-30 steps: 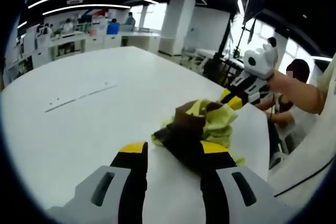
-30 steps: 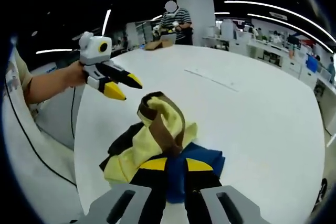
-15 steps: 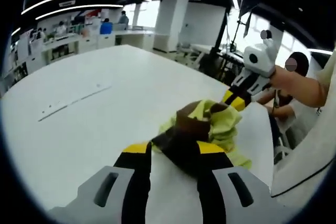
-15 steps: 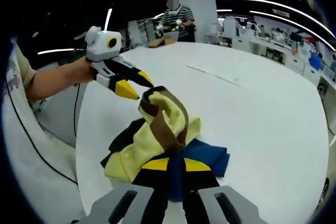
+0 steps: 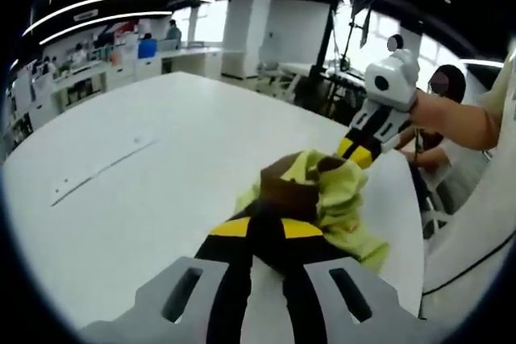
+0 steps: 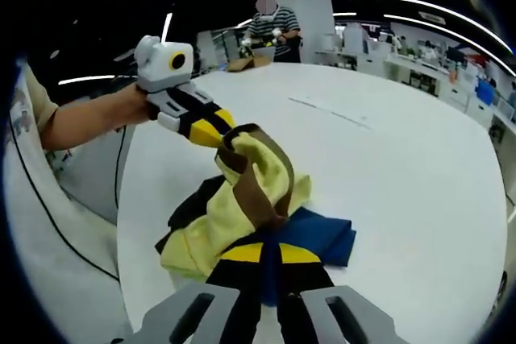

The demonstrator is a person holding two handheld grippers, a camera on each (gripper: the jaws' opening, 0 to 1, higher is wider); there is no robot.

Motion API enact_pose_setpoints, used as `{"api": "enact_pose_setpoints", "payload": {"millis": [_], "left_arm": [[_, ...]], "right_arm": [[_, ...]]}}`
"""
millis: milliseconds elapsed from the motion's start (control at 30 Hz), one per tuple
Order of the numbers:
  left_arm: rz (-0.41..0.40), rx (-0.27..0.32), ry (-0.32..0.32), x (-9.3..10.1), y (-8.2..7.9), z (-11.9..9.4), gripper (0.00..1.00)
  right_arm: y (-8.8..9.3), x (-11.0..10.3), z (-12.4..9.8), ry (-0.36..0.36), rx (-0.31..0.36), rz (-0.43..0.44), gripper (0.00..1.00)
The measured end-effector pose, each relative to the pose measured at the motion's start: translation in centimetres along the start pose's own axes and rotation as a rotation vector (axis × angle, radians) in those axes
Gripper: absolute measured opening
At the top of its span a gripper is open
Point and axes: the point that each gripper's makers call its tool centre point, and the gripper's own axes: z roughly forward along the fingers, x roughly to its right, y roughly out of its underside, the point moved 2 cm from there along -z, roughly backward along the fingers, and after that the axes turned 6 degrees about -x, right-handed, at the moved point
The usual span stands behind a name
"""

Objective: Fold the garment on the visible template until the final outline fits inside the template.

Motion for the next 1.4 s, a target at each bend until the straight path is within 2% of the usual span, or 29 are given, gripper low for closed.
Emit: {"api": "enact_pose_setpoints", "payload": {"millis": [100, 433, 667, 1133, 1400], "left_arm": [[0.017, -0.004, 0.008, 0.2, 0.1, 0.0, 0.00], [0.013, 0.005, 0.004, 0.4, 0.4, -0.5, 0.00], [0.012, 0.008, -0.001, 0.5, 0.8, -0.9, 0.00], [0.018, 0.050, -0.026, 0.8, 0.2, -2.5, 0.00], [0.010, 0.097, -0.065, 0.5, -0.6, -4.5, 0.00]], "right_arm": [[0.1, 0.0, -0.1, 0.000, 0.002, 0.001, 0.00], [0.7, -0.7, 0.1, -0.011, -0.018, -0.017, 0.00], [0.5, -0.9, -0.8, -0.008, -0.007, -0.024, 0.00], [-0.3, -0.4, -3.6, 0.047, 0.057, -0.012, 0.00], [-1.3, 0.0, -5.3, 0.076, 0.118, 0.000, 0.00]]}}
